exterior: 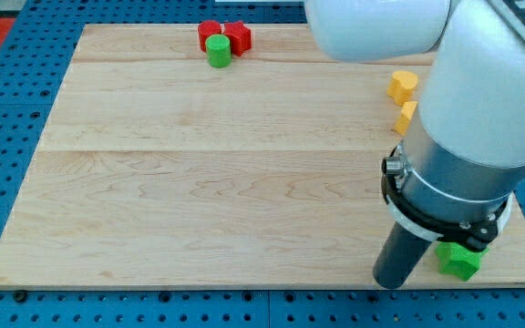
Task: Push the green star left to the blue cube
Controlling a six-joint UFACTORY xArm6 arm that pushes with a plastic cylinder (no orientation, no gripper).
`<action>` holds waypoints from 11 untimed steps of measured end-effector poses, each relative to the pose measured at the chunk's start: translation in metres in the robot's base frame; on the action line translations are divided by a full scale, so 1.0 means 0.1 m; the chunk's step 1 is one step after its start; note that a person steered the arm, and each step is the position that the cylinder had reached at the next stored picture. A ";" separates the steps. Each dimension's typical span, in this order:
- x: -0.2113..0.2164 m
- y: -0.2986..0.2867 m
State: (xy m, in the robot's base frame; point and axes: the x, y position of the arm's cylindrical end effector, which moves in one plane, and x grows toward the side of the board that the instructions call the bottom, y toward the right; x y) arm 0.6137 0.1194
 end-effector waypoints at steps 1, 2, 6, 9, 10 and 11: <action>-0.78 -0.08; -1.91 -0.09; -2.53 2.04; 0.00 1.36; 0.01 0.58; -0.26 0.19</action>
